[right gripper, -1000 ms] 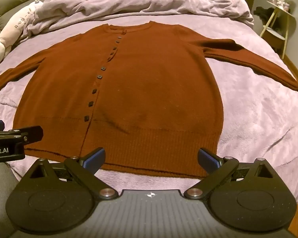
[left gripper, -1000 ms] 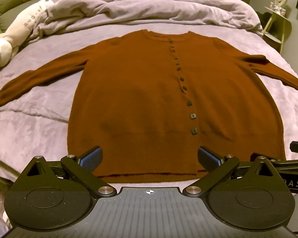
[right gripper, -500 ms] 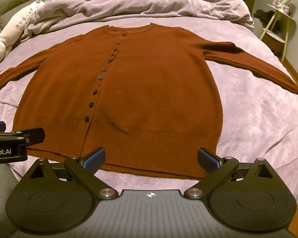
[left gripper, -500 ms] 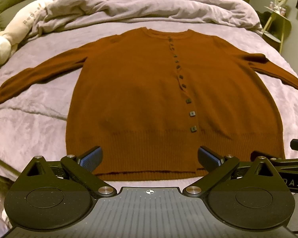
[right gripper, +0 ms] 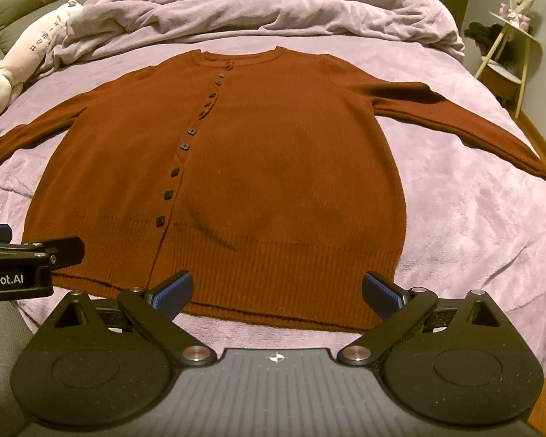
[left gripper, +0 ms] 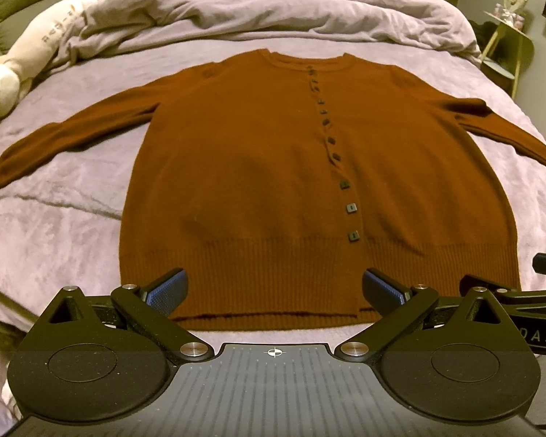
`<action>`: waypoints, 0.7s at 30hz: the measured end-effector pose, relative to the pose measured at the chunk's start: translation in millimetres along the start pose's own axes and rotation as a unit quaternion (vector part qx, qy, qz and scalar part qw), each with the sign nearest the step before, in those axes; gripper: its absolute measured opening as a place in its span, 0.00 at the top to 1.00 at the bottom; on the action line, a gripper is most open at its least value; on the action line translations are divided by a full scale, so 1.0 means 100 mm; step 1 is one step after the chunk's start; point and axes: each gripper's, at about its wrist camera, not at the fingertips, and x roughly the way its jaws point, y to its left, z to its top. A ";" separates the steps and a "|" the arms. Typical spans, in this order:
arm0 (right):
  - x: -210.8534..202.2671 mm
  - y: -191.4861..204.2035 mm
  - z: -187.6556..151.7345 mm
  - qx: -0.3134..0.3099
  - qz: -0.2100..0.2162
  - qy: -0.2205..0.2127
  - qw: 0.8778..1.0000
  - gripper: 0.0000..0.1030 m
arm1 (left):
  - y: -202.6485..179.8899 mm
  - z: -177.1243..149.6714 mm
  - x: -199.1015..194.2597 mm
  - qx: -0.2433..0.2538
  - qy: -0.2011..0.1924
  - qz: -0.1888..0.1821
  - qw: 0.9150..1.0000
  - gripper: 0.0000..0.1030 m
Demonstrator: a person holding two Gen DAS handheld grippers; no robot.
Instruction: Fold small clothes
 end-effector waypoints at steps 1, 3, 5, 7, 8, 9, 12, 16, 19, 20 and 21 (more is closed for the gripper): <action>0.00 0.00 0.00 0.000 0.000 0.000 1.000 0.04 | -0.01 -0.02 -0.01 0.001 -0.001 0.001 1.000 0.00; 0.00 0.00 0.00 0.000 0.000 0.000 1.000 0.04 | -0.01 -0.02 0.00 0.000 0.000 0.001 1.000 0.00; 0.00 0.00 0.00 0.000 0.000 -0.001 1.000 0.04 | -0.01 -0.02 0.00 0.000 0.001 0.000 1.000 0.00; 0.00 0.00 0.00 0.000 0.000 0.000 1.000 0.04 | -0.02 -0.02 0.00 0.000 0.001 0.000 1.000 0.00; 0.00 0.00 0.00 0.000 0.000 -0.001 1.000 0.04 | -0.02 -0.03 0.00 0.000 0.001 0.000 1.000 0.00; 0.00 0.00 0.00 0.000 0.000 -0.002 1.000 0.04 | 0.00 -0.04 -0.01 0.000 0.001 0.000 1.000 0.00; 0.00 0.00 0.00 -0.001 -0.001 -0.003 1.000 0.04 | 0.00 -0.04 -0.01 -0.001 0.001 0.000 1.000 0.00; 0.00 0.00 0.00 -0.003 -0.001 -0.005 1.000 0.04 | 0.01 -0.04 0.00 -0.002 0.002 0.000 1.000 0.00; -0.01 0.00 0.00 -0.004 -0.001 -0.007 1.000 0.04 | 0.01 -0.04 0.00 -0.002 0.003 -0.001 1.000 0.00; -0.01 -0.01 0.00 -0.004 -0.002 -0.007 1.000 0.04 | 0.01 -0.04 0.00 -0.002 0.002 -0.001 1.000 0.00; -0.01 0.00 -0.01 -0.003 -0.001 -0.007 1.000 0.04 | 0.01 -0.04 0.00 -0.002 0.003 -0.001 1.000 0.00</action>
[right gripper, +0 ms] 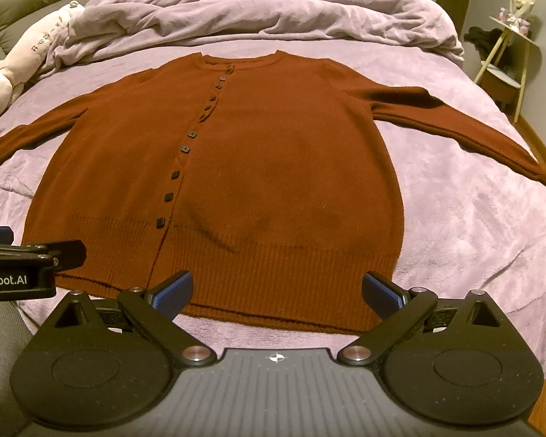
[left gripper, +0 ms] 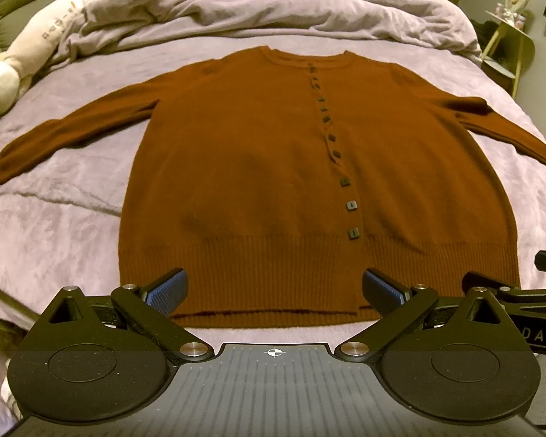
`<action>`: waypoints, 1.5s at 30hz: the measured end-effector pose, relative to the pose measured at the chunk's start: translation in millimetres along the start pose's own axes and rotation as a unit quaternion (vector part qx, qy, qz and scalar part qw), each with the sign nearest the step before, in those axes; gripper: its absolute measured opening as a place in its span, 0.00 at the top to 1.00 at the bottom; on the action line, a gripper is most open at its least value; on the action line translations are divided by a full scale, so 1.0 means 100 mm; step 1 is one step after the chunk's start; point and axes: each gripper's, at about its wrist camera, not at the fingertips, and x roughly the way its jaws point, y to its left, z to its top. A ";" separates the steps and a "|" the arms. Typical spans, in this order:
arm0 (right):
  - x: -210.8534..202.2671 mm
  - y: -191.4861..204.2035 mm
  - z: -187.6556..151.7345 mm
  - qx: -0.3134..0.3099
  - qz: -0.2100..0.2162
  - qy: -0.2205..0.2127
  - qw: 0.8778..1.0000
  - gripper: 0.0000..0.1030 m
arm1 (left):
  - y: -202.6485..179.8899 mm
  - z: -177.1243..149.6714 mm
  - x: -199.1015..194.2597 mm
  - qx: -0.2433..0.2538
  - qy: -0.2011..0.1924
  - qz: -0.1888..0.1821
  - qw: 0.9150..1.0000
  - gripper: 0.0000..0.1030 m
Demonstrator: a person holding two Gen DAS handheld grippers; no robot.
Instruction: Fold small clothes
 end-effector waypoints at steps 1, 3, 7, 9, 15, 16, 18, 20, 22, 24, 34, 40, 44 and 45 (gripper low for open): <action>0.00 0.00 0.00 0.000 0.000 0.000 1.000 0.04 | 0.00 0.00 0.00 0.000 0.000 0.000 1.000 0.00; 0.00 0.00 0.00 0.000 0.000 0.000 1.000 0.04 | 0.00 0.00 0.00 -0.001 0.000 0.000 1.000 0.00; 0.00 0.00 0.01 -0.002 0.000 -0.001 1.000 0.04 | 0.01 -0.01 0.00 -0.002 0.002 0.001 1.000 0.00; -0.01 0.00 0.01 -0.001 0.000 -0.002 1.000 0.04 | 0.01 0.00 0.01 -0.002 0.002 0.001 1.000 0.00; -0.01 0.00 0.00 -0.001 0.002 -0.003 1.000 0.04 | 0.02 0.00 0.01 -0.004 0.004 0.001 1.000 0.00; -0.01 -0.01 0.01 0.000 0.004 -0.004 1.000 0.04 | 0.02 0.00 0.01 -0.004 0.004 0.001 1.000 0.00; -0.02 -0.01 0.01 0.002 0.004 -0.004 1.000 0.04 | 0.02 0.00 0.01 -0.005 0.005 0.002 1.000 0.00; -0.01 -0.01 0.01 0.004 0.004 -0.003 1.000 0.04 | 0.03 0.00 0.01 -0.005 0.006 0.002 1.000 0.00; -0.01 -0.01 0.01 0.006 0.004 -0.002 1.000 0.04 | 0.03 0.01 0.01 -0.007 0.006 0.002 1.000 0.00; -0.01 -0.01 0.01 0.006 0.005 -0.001 1.000 0.04 | 0.04 0.01 0.01 -0.008 0.007 0.001 1.000 0.00; -0.02 0.01 0.01 0.001 0.005 -0.001 1.000 0.04 | 0.03 0.01 0.02 -0.010 0.009 0.002 1.000 0.00; -0.03 0.02 0.01 -0.006 0.007 -0.004 1.000 0.04 | 0.03 0.01 0.02 -0.011 0.010 0.002 1.000 0.00; -0.04 0.00 0.01 -0.003 0.012 -0.006 1.000 0.04 | 0.05 0.01 0.03 -0.012 0.010 0.002 1.000 0.00; -0.04 0.00 0.01 -0.002 0.014 -0.007 1.000 0.04 | 0.05 0.01 0.03 -0.012 0.011 0.002 1.000 0.00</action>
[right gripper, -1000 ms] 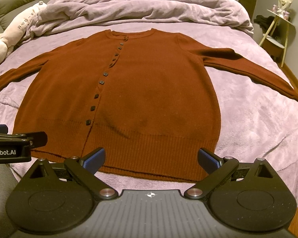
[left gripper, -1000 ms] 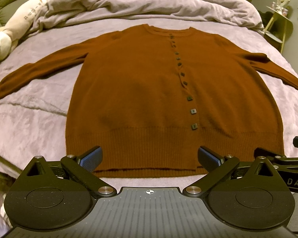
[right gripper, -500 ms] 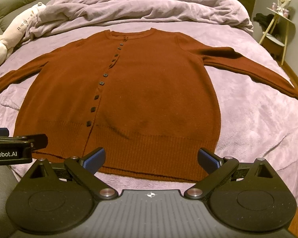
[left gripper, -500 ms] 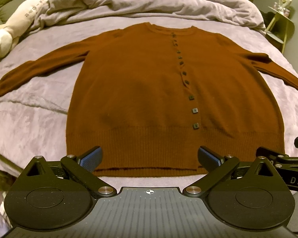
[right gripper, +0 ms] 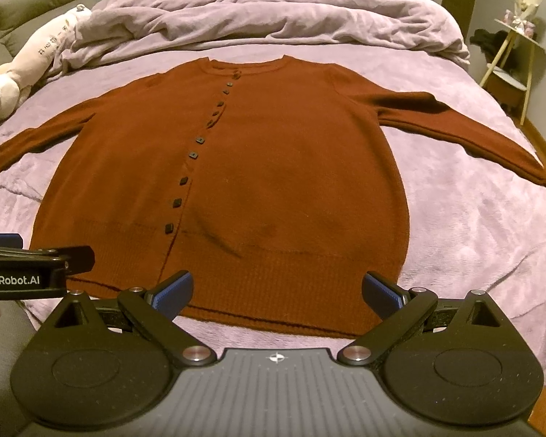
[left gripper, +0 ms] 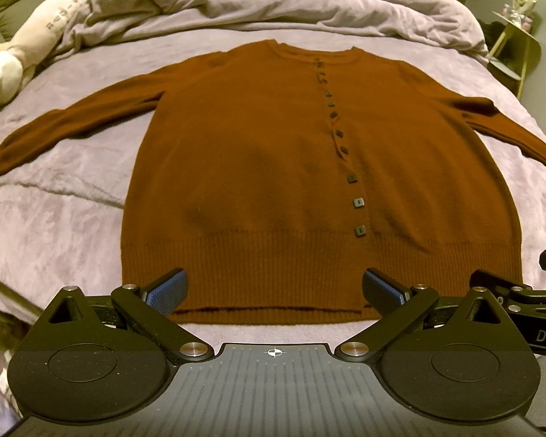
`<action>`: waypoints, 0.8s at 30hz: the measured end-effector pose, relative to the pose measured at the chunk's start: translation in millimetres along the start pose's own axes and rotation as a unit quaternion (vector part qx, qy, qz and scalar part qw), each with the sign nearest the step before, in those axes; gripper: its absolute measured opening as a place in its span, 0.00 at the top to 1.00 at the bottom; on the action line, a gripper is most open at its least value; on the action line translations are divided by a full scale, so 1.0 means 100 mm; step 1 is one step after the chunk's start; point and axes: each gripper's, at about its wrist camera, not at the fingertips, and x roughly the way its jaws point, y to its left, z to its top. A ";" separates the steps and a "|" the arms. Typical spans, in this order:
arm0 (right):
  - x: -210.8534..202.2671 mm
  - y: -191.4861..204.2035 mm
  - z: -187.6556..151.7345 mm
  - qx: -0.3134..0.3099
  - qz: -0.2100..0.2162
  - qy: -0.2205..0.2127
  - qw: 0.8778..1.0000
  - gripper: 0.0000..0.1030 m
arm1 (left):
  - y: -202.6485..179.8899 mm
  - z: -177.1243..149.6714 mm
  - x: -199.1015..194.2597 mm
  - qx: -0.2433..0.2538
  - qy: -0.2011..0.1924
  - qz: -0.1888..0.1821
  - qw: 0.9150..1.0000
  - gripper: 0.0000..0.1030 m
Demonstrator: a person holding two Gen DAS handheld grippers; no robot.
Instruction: Fold small clothes
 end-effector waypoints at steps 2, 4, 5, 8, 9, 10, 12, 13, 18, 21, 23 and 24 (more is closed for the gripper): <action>0.00 -0.01 0.00 0.001 0.001 -0.001 1.000 0.04 | 0.00 0.00 0.00 -0.001 0.001 0.000 1.000 0.00; -0.01 -0.01 0.00 0.000 0.004 -0.003 1.000 0.04 | 0.00 0.01 0.01 -0.002 0.002 0.001 1.000 0.00; -0.01 -0.01 -0.01 0.000 0.005 -0.004 1.000 0.04 | 0.00 0.00 0.01 -0.002 0.002 0.001 1.000 0.00; -0.02 0.00 -0.01 0.001 0.010 -0.007 1.000 0.04 | 0.00 0.01 0.02 -0.002 0.004 0.002 1.000 0.00; -0.02 -0.01 -0.01 0.001 0.012 -0.007 1.000 0.04 | 0.00 0.01 0.02 -0.002 0.004 0.002 1.000 0.00; -0.02 -0.01 0.00 0.002 0.013 -0.008 1.000 0.04 | 0.00 0.01 0.02 -0.002 0.004 0.002 1.000 0.00; -0.02 -0.02 -0.01 0.004 0.014 -0.007 1.000 0.04 | 0.00 0.01 0.02 -0.002 0.004 0.002 1.000 0.00; -0.02 -0.02 -0.01 0.004 0.015 -0.007 1.000 0.04 | 0.00 0.01 0.02 -0.002 0.005 0.003 1.000 0.00; -0.02 -0.02 -0.01 0.006 0.017 -0.007 1.000 0.04 | 0.00 0.01 0.05 -0.003 0.008 0.005 1.000 0.00; -0.03 -0.02 -0.01 0.005 0.019 -0.014 1.000 0.04 | 0.00 0.01 0.05 -0.004 0.010 0.006 1.000 0.00; -0.04 -0.02 -0.02 0.004 0.022 -0.019 1.000 0.04 | 0.00 0.00 0.06 -0.005 0.012 0.007 1.000 0.00; -0.04 -0.02 -0.02 0.003 0.023 -0.022 0.999 0.04 | 0.00 0.00 0.06 -0.005 0.012 0.007 1.000 0.00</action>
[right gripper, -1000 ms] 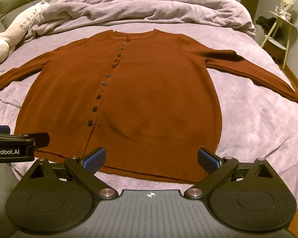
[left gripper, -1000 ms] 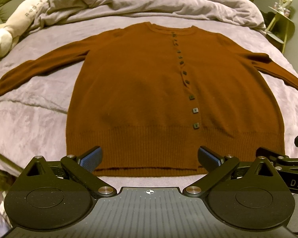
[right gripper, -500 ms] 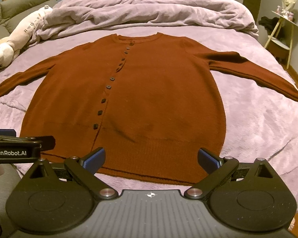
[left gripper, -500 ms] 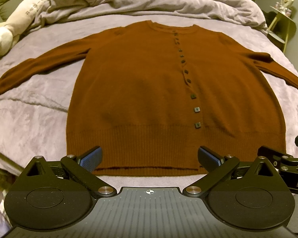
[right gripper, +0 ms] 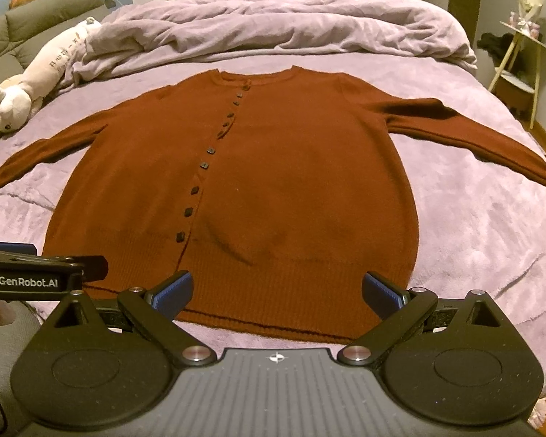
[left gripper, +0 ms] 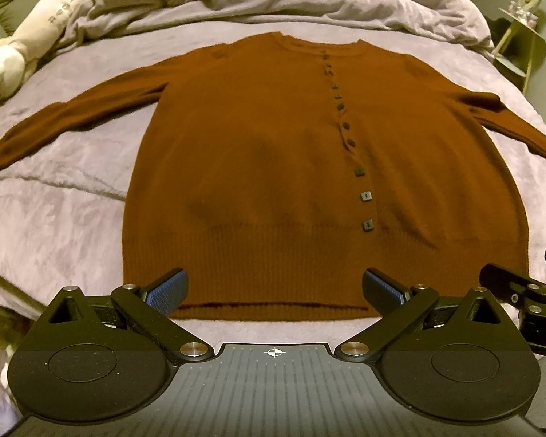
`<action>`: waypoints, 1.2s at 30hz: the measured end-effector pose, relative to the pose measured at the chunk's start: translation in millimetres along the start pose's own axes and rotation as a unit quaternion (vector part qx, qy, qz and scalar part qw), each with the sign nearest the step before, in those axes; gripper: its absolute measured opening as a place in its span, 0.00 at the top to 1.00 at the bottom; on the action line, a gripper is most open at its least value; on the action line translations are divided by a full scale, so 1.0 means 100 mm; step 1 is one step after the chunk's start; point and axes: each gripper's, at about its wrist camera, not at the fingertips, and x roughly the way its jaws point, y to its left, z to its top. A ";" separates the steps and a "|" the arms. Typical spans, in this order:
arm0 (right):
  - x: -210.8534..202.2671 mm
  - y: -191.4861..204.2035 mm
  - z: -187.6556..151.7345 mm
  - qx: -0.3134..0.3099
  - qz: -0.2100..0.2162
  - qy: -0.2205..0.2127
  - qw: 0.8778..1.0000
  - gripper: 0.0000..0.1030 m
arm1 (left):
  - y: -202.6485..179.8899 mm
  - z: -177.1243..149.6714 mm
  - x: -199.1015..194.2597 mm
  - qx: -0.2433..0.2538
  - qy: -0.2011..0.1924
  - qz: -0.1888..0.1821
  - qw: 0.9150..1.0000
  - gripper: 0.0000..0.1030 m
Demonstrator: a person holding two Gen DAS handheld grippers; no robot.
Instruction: Fold small clothes
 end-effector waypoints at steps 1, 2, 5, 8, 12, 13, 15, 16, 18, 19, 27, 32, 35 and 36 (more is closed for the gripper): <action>0.00 0.00 -0.01 -0.001 0.001 -0.002 1.000 0.04 | 0.00 0.00 0.00 0.000 0.001 0.000 1.000 0.00; 0.00 0.00 -0.01 -0.003 0.002 -0.003 1.000 0.04 | 0.00 -0.01 0.01 0.000 0.002 0.000 1.000 0.00; 0.03 0.01 -0.02 -0.007 0.002 -0.002 1.000 0.04 | 0.01 -0.02 0.02 -0.001 0.004 0.000 1.000 0.00; 0.04 0.00 -0.04 -0.008 0.006 -0.010 1.000 0.04 | 0.03 -0.01 0.04 -0.008 0.005 -0.001 1.000 0.00; -0.01 0.01 -0.11 -0.022 0.009 -0.063 0.998 0.04 | 0.05 -0.02 0.07 -0.015 0.010 -0.002 1.000 0.00; -0.01 0.02 -0.13 -0.031 0.012 -0.073 0.997 0.04 | 0.05 -0.02 0.07 -0.016 0.010 -0.003 1.000 0.00; 0.01 0.03 -0.15 -0.045 0.018 -0.073 0.996 0.04 | 0.06 -0.03 0.09 -0.019 0.011 -0.004 1.000 0.00; 0.03 0.03 -0.16 -0.044 0.025 -0.069 0.996 0.04 | 0.05 -0.02 0.10 -0.019 0.012 -0.004 1.000 0.00; 0.06 0.00 -0.15 -0.033 0.043 -0.059 0.997 0.04 | 0.05 -0.02 0.11 -0.019 0.013 -0.002 1.000 0.00; 0.08 -0.03 -0.15 -0.024 0.046 -0.055 0.997 0.04 | 0.04 -0.02 0.12 -0.018 0.013 -0.001 1.000 0.00; 0.22 -0.48 -0.12 0.057 0.074 -0.056 0.994 0.04 | 0.03 0.08 0.26 -0.015 0.011 0.003 1.000 0.00; 0.33 -1.25 0.07 0.146 0.040 -0.094 0.984 0.05 | 0.16 0.31 0.39 -0.045 -0.017 0.027 0.998 0.00; 0.47 -2.01 0.24 0.250 0.006 -0.118 0.961 0.19 | 0.25 0.46 0.53 -0.074 -0.014 0.037 0.997 0.00; 0.52 -2.25 0.28 0.285 -0.002 -0.123 0.951 0.30 | 0.27 0.50 0.56 -0.080 -0.014 0.039 0.996 0.00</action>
